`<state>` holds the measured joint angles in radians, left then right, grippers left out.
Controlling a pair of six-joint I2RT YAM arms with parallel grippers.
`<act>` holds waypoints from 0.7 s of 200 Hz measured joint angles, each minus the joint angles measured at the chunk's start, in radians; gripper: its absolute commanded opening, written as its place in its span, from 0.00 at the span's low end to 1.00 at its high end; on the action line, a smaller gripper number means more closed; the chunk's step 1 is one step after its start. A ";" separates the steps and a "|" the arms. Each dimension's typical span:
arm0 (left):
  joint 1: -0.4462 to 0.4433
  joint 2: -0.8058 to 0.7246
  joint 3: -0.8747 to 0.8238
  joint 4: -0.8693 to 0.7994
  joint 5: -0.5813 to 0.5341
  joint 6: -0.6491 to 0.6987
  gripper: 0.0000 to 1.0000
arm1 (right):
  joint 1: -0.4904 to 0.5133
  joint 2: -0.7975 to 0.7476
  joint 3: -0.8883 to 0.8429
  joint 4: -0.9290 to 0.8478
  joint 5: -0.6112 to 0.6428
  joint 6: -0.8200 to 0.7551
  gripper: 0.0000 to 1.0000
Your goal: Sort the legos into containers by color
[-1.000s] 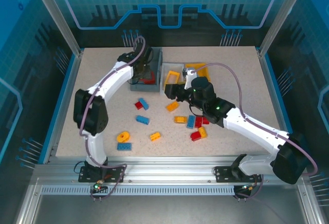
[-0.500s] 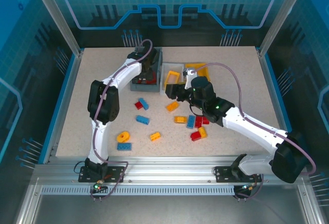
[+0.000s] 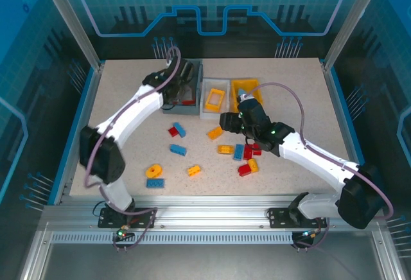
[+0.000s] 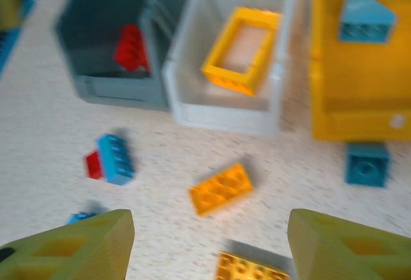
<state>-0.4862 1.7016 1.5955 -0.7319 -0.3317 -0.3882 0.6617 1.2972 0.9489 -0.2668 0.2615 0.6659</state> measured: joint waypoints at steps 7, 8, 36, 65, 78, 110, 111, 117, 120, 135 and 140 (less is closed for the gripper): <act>-0.045 -0.061 -0.053 0.036 0.019 -0.010 0.62 | -0.029 0.017 0.003 -0.033 -0.005 -0.002 0.69; -0.051 -0.068 -0.059 0.040 0.023 -0.012 0.62 | -0.032 0.019 0.004 -0.037 -0.005 -0.003 0.69; -0.241 -0.237 -0.304 0.218 0.094 -0.101 0.62 | -0.154 0.166 0.023 -0.111 -0.023 -0.057 0.74; -0.401 -0.320 -0.571 0.404 0.085 -0.208 0.64 | -0.192 0.284 0.010 -0.105 -0.059 -0.142 0.75; -0.470 -0.349 -0.665 0.475 0.060 -0.244 0.65 | -0.205 0.316 0.008 -0.087 -0.076 -0.170 0.75; -0.584 -0.417 -0.773 0.608 -0.009 -0.299 0.65 | -0.243 0.415 0.031 -0.042 -0.098 -0.206 0.70; -0.586 -0.419 -0.775 0.613 -0.012 -0.300 0.65 | -0.244 0.419 0.033 -0.042 -0.098 -0.208 0.69; -0.591 -0.427 -0.780 0.629 -0.021 -0.307 0.65 | -0.248 0.444 0.044 -0.038 -0.101 -0.211 0.68; -0.592 -0.430 -0.782 0.636 -0.024 -0.312 0.65 | -0.251 0.457 0.049 -0.036 -0.105 -0.211 0.67; -0.593 -0.444 -0.783 0.663 -0.045 -0.321 0.66 | -0.257 0.500 0.072 -0.035 -0.097 -0.216 0.62; -0.593 -0.448 -0.783 0.670 -0.051 -0.321 0.66 | -0.261 0.502 0.078 -0.040 -0.097 -0.219 0.61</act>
<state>-1.0790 1.2537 0.8124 -0.0620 -0.3828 -0.7094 0.4011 1.7996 1.0271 -0.3069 0.1642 0.4473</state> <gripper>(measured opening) 0.655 0.633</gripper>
